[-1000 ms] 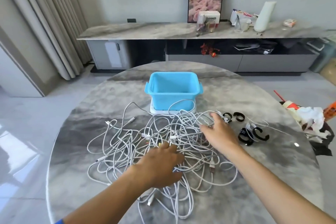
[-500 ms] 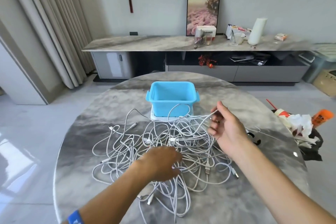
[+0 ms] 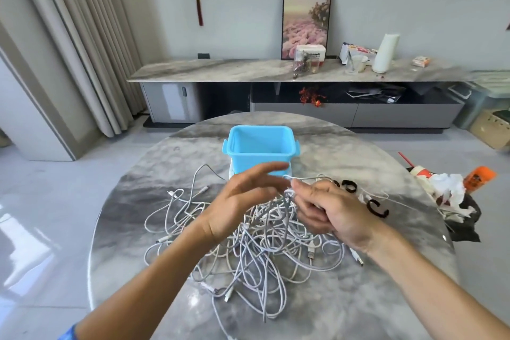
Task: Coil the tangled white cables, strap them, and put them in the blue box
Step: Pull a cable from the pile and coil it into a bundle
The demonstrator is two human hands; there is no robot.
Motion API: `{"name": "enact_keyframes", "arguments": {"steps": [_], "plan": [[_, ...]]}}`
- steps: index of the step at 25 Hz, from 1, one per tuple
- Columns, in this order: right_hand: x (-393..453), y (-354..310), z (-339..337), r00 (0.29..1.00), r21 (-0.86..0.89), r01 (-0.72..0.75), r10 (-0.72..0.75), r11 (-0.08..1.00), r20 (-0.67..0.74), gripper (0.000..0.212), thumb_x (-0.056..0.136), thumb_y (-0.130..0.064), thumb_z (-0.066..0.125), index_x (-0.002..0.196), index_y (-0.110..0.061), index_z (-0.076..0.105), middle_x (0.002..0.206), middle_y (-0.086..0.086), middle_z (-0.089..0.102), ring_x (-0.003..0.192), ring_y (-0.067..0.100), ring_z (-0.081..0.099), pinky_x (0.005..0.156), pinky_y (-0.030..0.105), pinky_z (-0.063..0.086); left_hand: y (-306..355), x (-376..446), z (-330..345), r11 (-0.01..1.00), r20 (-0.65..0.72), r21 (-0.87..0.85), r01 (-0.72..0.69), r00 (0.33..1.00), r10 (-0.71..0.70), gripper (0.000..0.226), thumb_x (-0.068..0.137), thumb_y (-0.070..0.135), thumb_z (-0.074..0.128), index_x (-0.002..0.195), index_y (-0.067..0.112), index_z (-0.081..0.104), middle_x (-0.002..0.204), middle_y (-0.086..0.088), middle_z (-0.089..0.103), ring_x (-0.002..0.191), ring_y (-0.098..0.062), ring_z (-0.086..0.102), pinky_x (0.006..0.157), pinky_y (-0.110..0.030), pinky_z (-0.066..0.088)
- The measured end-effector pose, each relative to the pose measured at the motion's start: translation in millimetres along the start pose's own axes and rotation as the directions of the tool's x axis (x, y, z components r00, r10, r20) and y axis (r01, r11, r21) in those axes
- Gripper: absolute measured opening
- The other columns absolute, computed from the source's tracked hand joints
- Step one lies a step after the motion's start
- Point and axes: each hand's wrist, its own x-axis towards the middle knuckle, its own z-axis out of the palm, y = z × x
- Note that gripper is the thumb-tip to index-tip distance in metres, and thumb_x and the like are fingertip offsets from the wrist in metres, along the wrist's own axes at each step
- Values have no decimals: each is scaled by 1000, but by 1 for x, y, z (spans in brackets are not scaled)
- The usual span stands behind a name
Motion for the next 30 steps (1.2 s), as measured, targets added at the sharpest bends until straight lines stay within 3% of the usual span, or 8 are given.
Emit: {"name": "enact_keyframes", "arguments": {"steps": [5, 11, 13, 17, 25, 27, 29, 30], "plan": [[8, -4, -11, 961, 203, 133, -75, 970, -267, 61, 77, -58, 69, 46, -20, 32, 40, -6, 21, 39, 12, 20, 43, 23, 23, -2, 5, -1, 991, 66, -16, 132, 989, -131, 19, 86, 12, 70, 102, 2, 68, 62, -12, 53, 54, -21, 49, 47, -22, 42], [11, -6, -12, 985, 298, 71, -19, 952, -174, 57, 89, -47, 54, 48, -18, 27, 41, 0, 21, 45, 17, 10, 42, 27, 12, -14, 9, 11, 958, -40, 285, -6, 999, 19, 46, 77, 30, 81, 119, 30, 61, 104, 4, 63, 92, -11, 58, 73, -22, 49], [13, -6, -5, 984, 246, 78, -36, 966, -172, 56, 89, -45, 53, 48, -17, 28, 44, 5, 29, 45, 19, 14, 43, 29, 11, -8, 13, 17, 962, -28, 258, -88, 995, 98, 6, 88, 22, 72, 90, 17, 68, 81, 5, 66, 77, -9, 59, 72, -20, 45], [12, -21, -28, 926, 243, 112, -13, 964, -378, 53, 81, -43, 61, 46, -17, 30, 46, 4, 34, 39, 14, 22, 38, 19, 16, 11, 17, 12, 998, -142, -61, -34, 990, 25, 34, 99, 24, 53, 69, 8, 54, 43, 1, 41, 44, -17, 48, 65, -31, 45], [1, -27, -84, 776, 437, 203, 128, 876, -618, 59, 96, -39, 51, 44, -20, 31, 44, -3, 34, 39, 11, 24, 34, 21, 19, -3, 21, -44, 883, -263, 457, 108, 965, 19, 53, 90, 34, 67, 57, 8, 37, 51, 2, 31, 48, -15, 34, 48, -27, 29], [0, -9, -88, 716, -8, -218, 155, 976, -681, 48, 98, -37, 52, 53, -19, 51, 60, 4, 57, 49, 18, 44, 44, 24, 33, -6, 18, -47, 931, -317, 325, 164, 947, -56, 47, 92, 25, 66, 57, 12, 39, 49, 5, 31, 45, -12, 34, 45, -23, 31], [0, 9, -70, 705, -544, -569, 26, 617, -708, 19, 95, -26, 57, 109, -16, 65, 116, 8, 66, 94, 26, 62, 77, 33, 47, -6, 19, -40, 900, -351, 384, 205, 934, -63, 46, 92, 23, 66, 57, 15, 38, 48, 6, 32, 43, -12, 31, 44, -24, 29], [3, 10, -58, 764, -704, -530, -93, 473, -638, 44, 92, -21, 59, 135, -22, 52, 138, 1, 55, 115, 24, 57, 91, 34, 44, -6, 20, -34, 850, -355, 484, 208, 935, -27, 46, 91, 23, 65, 56, 15, 36, 48, 6, 31, 44, -13, 30, 46, -27, 27]]}}
